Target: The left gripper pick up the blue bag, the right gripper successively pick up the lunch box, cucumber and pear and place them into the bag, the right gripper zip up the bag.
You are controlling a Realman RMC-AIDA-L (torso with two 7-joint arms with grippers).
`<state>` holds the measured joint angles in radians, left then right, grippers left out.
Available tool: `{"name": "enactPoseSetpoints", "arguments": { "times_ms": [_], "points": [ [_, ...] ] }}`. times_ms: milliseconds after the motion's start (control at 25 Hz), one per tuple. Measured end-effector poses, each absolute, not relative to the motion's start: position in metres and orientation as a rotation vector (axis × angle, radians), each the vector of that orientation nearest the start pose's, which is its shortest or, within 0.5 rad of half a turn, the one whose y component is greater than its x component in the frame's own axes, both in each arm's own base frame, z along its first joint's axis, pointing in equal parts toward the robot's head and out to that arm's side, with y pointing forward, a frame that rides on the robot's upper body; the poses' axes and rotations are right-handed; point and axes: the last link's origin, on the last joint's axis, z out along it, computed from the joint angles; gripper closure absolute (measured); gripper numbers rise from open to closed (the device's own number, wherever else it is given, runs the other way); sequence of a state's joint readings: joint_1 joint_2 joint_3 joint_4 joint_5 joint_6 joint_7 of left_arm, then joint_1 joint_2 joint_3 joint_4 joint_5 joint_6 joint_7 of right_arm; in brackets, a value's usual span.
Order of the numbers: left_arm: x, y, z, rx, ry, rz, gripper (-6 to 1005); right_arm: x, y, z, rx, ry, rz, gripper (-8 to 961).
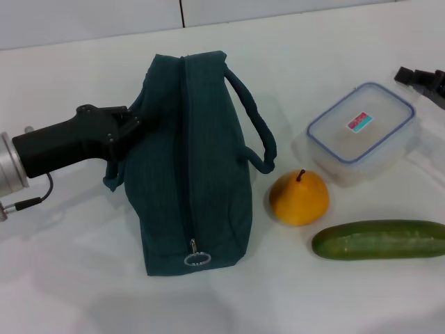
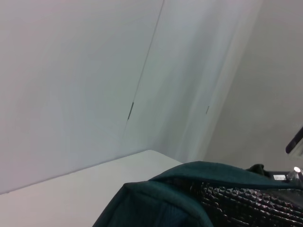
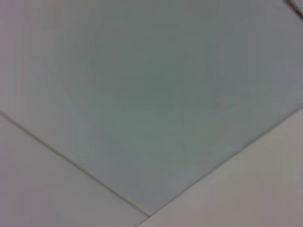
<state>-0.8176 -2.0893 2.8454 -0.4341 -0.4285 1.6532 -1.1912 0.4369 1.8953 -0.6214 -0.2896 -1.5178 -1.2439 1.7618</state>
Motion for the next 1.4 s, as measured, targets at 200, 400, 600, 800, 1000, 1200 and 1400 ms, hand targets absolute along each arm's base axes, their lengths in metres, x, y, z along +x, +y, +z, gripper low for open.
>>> {"name": "enactPoseSetpoints", "arguments": {
  "times_ms": [200,400,600,800,1000,1200,1400],
  "points": [
    [-0.239,0.350,-0.017,-2.640,-0.661,-0.931,946,0.365,0.334,0.065,-1.743,1.520,1.106,913],
    [-0.238,0.349,-0.019,-2.644,-0.657,-0.941,946,0.368,0.329,0.063,-1.727,1.534,1.111,788],
    [-0.238,0.349,-0.019,-2.650,-0.649,-0.935,946,0.372,0.326,0.057,-1.688,1.573,1.119,599],
    [-0.237,0.349,-0.019,-2.653,-0.645,-0.935,948,0.377,0.323,0.048,-1.630,1.631,1.115,438],
    [-0.237,0.350,-0.019,-2.657,-0.614,-0.926,952,0.377,0.322,0.041,-1.610,1.650,1.115,390],
    [-0.237,0.349,-0.020,-2.656,-0.596,-0.921,952,0.374,0.323,0.038,-1.598,1.691,1.132,397],
    [-0.239,0.348,-0.021,-2.653,-0.603,-0.919,952,0.370,0.325,0.036,-1.610,1.696,1.145,405]
  ]
}}
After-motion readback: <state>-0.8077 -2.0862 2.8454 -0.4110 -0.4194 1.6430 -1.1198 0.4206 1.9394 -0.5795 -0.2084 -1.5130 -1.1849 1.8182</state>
